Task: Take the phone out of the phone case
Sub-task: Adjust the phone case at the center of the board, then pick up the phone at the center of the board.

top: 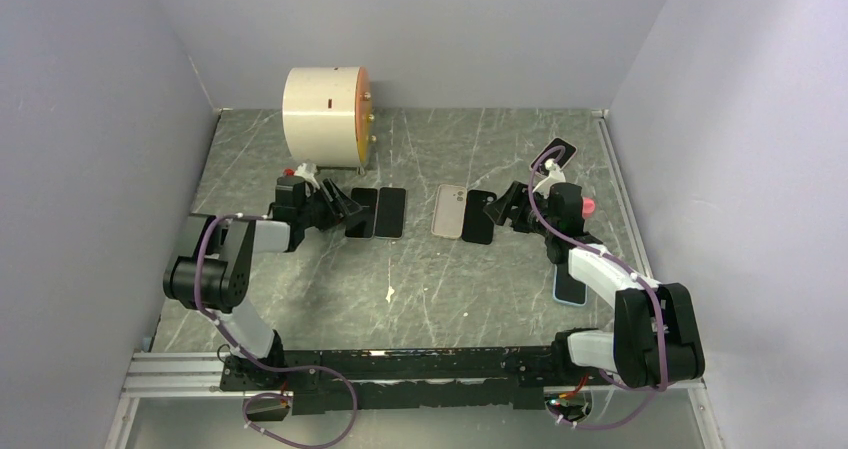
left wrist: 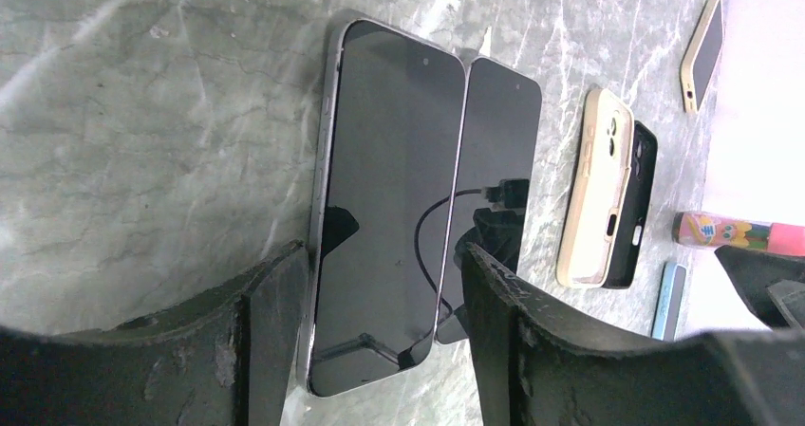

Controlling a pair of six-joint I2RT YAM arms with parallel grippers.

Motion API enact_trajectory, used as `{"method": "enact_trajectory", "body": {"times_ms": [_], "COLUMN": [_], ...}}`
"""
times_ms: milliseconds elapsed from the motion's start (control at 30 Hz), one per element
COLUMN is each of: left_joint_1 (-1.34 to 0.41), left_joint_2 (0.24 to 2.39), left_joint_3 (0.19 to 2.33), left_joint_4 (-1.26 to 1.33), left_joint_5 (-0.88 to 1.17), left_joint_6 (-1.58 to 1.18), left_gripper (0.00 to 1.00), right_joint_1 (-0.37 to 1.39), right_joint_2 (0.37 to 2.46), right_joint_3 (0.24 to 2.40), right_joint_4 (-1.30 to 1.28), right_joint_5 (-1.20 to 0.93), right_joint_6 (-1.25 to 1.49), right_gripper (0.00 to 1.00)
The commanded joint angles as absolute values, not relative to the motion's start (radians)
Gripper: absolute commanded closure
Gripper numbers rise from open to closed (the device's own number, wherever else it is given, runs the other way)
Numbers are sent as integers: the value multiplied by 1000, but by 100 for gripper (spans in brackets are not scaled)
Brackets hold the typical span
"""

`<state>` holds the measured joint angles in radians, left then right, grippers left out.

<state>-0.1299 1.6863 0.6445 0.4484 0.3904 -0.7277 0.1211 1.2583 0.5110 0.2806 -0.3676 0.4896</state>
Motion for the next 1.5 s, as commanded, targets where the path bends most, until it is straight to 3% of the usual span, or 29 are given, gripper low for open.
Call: {"method": "enact_trajectory", "body": {"times_ms": [0,267,567,833,1067,1467], "left_joint_1": [-147,-148,-149,-148,-149,-209], "left_joint_2": [1648,1432,1029,616,577,540], "left_joint_3": [657,670,620,683,878,853], "left_joint_4": [451,235,-13,-355,-608,-621], "left_joint_5": [377,229,155,16,-30,-142], "left_joint_6": [-737,-654,-694,-684,-432,-296], "left_gripper": [35,30,24,7,6,6], "right_joint_1": [118,117,117,114,80,-54], "right_joint_2": [1241,1206,1175,1237,1433,1808], "right_joint_3": [510,528,622,798,1024,1402], "right_joint_4": [314,265,98,-32,-155,-321], "right_joint_5": [-358,-274,-9,208,305,234], "right_joint_6": [479,446,430,396,399,468], "right_gripper": [25,23,16,6,1,1]}}
